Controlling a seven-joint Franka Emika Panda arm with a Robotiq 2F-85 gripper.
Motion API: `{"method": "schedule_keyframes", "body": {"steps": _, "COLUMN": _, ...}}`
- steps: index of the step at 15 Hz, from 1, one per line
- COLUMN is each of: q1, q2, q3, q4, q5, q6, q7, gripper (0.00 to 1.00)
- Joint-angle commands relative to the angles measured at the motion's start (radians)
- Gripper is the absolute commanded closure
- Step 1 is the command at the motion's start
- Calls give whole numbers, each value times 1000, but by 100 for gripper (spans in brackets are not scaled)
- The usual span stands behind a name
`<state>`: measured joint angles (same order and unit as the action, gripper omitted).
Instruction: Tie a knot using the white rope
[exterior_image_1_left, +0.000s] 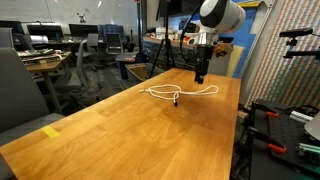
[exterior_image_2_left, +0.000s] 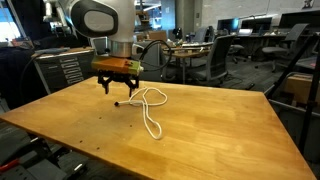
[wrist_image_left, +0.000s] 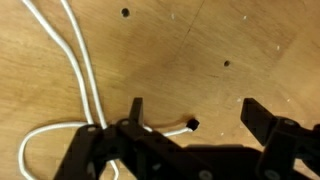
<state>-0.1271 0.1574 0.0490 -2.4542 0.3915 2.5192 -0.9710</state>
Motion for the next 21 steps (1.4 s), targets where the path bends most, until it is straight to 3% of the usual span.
{"method": "schedule_keyframes", "body": {"steps": 1, "q1": 26, "q2": 65, "q3": -54, "q4": 13, "q5": -162, "q6": -37, "q7": 228, "gripper": 0}}
{"method": "schedule_keyframes", "body": {"steps": 6, "q1": 51, "q2": 150, "q3": -82, "q4": 41, "q5": -365, "q6": -121, "q7": 594, "gripper": 0}}
{"method": "schedule_keyframes", "body": {"steps": 7, "q1": 8, "q2": 127, "q3": -51, "q4": 5, "q5": -323, "q6": -58, "q7": 485, "gripper": 0}}
{"method": "schedule_keyframes", "body": {"steps": 10, "q1": 25, "q2": 151, "q3": -51, "q4": 17, "q5": -352, "q6": -74, "q7": 563, "gripper": 0}}
{"method": "schedule_keyframes", "body": {"steps": 12, "q1": 23, "q2": 150, "q3": -12, "q4": 20, "q5": -308, "q6": -29, "q7": 524, "gripper": 0}}
{"method": "schedule_keyframes", "body": {"steps": 14, "q1": 51, "q2": 151, "q3": 8, "q4": 32, "q5": -339, "q6": 69, "q7": 546, "gripper": 0}}
{"method": "schedule_keyframes", "body": {"steps": 17, "q1": 64, "q2": 182, "q3": 59, "q4": 94, "q5": -325, "q6": 153, "q7": 550, "gripper": 0}}
{"method": "schedule_keyframes", "body": {"steps": 21, "q1": 44, "q2": 302, "q3": 139, "q4": 235, "q5": -244, "q6": 163, "q7": 524, "gripper": 0}}
